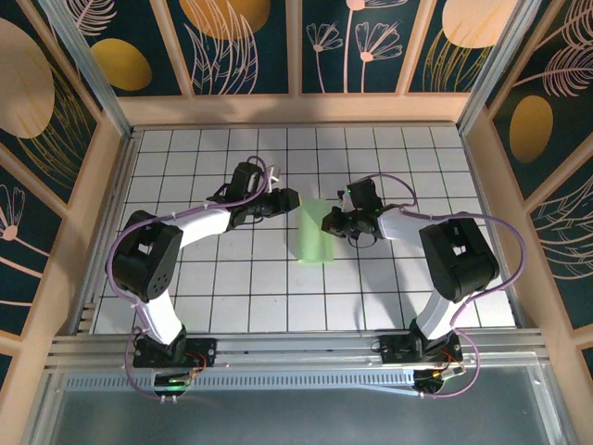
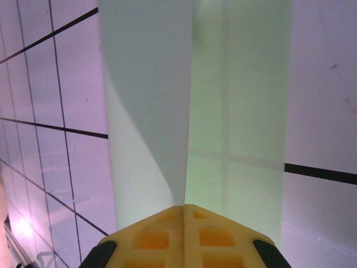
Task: Fold a paper plane with a square sheet of paper (fold left side to right side)
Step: First fold in half a square sheet of paper at the center of the table.
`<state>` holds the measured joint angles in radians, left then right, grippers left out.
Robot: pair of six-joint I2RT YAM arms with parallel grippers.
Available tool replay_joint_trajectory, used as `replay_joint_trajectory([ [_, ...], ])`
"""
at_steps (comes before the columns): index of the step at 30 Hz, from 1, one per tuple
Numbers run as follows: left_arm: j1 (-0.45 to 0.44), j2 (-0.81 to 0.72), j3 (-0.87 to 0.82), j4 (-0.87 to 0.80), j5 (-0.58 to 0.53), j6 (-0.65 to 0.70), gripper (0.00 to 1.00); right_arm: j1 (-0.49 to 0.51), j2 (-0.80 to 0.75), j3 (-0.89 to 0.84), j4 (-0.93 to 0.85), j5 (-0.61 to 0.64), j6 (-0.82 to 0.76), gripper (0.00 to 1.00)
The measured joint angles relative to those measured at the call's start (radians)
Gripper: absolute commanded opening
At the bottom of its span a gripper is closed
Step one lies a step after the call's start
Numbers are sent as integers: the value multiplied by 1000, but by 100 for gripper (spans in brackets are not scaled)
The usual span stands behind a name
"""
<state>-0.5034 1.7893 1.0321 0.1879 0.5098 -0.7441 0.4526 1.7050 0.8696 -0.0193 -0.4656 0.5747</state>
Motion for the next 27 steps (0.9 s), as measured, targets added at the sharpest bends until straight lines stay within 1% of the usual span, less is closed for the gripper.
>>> replay_joint_trajectory([
  [8,-27,55,-3,-47,-5,11,49,0,0,0,-29,38,-12,0],
  [16,-61,132,29,-104,-3,26,50,0,0,0,-39,51,-18,0],
  [20,-75,152,45,-123,-3,34,50,0,0,0,-39,54,-18,0],
  [27,-83,179,63,-148,-18,38,44,0,0,0,-39,55,-18,0],
])
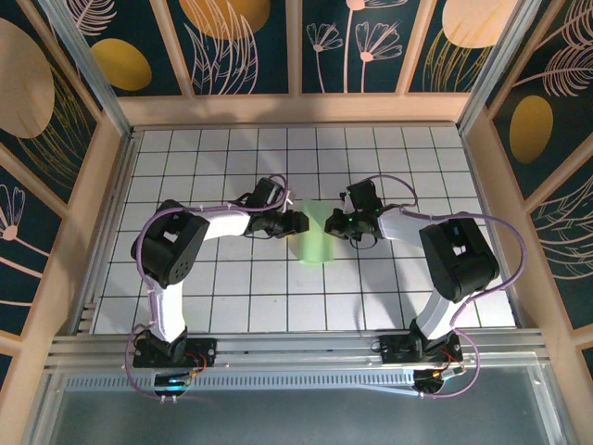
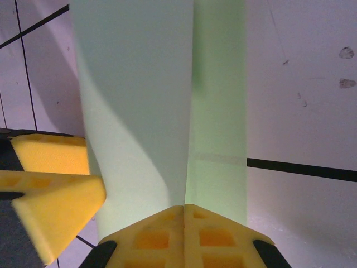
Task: Fold a paper plane with a square sheet of paper (fold left side to right side)
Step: First fold in half a square sheet of paper at the center of the table.
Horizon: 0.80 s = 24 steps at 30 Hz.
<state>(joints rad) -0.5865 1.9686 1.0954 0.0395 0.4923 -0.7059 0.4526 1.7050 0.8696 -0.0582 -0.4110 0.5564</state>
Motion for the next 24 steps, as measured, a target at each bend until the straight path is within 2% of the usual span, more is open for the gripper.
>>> replay_joint_trajectory([
  [6,-3,14,29,-42,-7,14,42,0,0,0,0,0,0,0],
  [11,-3,24,53,-78,-8,29,40,0,0,0,-6,11,-2,16],
  [18,-11,41,92,-139,-35,51,38,-19,-14,0,-48,59,-27,46],
  [21,-11,47,104,-157,-39,52,38,-37,-55,-2,-65,87,-33,52],
  [24,-14,51,116,-174,-48,52,38,-52,-95,-2,-66,109,-35,54],
])
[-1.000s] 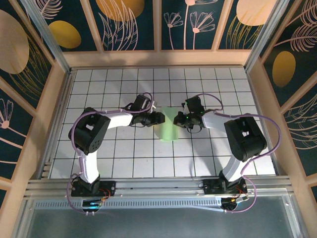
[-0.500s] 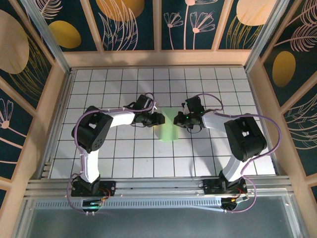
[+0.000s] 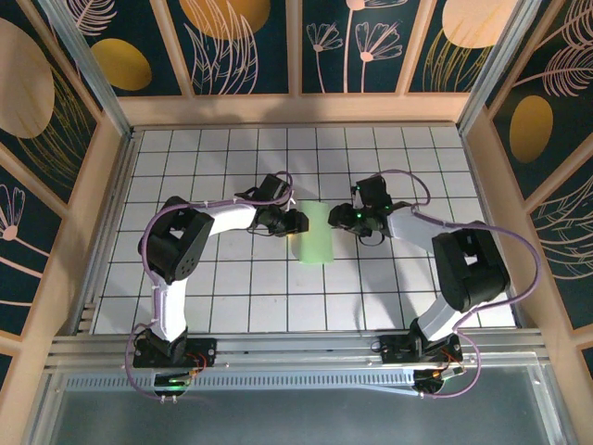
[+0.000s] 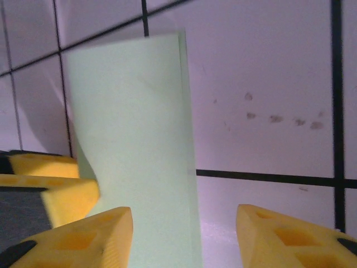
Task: Fold a paper plane with a square sheet of paper (fold left side to right side)
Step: First fold in half a square sheet of paper at the center of the table.
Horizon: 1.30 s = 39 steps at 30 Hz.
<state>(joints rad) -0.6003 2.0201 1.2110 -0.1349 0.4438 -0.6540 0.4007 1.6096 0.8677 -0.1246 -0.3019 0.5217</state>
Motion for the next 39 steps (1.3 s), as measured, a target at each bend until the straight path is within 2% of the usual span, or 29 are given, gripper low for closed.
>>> replay_joint_trajectory([
  [9,-4,10,23,-31,-11,-1,38,-16,-27,-5,0,44,0,54],
  [39,-9,67,138,-181,-15,8,41,-16,-27,-7,-7,42,0,55],
])
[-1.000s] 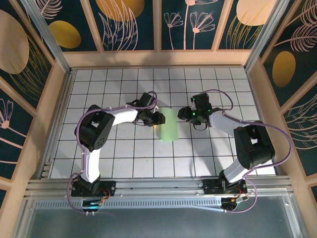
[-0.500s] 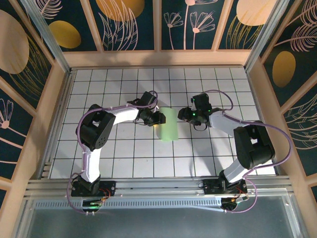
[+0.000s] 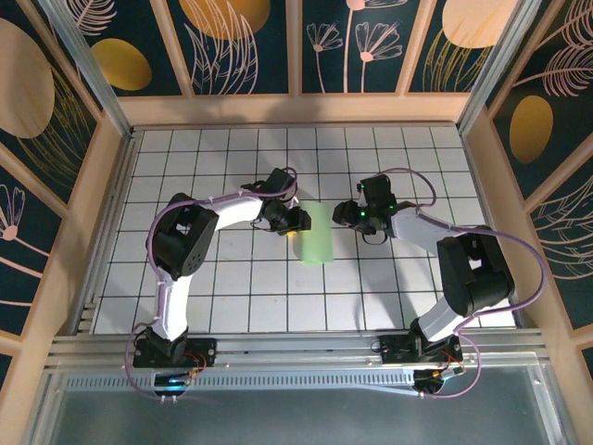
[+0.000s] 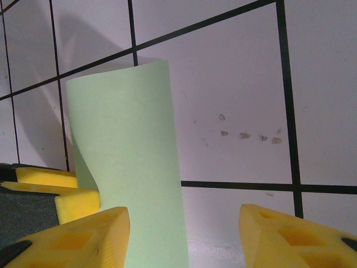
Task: Fold a paper plane with a square sheet of paper (fold left side to right side)
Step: First fold in half a square sheet of paper at the center of the table.
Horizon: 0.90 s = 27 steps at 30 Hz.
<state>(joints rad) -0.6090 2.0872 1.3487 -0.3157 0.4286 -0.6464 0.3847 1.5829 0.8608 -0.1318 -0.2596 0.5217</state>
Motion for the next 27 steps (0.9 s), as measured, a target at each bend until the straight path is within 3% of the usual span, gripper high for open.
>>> replay_joint_trajectory([
  [27,-7,10,25,-34,-19,19,42,0,23,0,0,-66,-4,55],
])
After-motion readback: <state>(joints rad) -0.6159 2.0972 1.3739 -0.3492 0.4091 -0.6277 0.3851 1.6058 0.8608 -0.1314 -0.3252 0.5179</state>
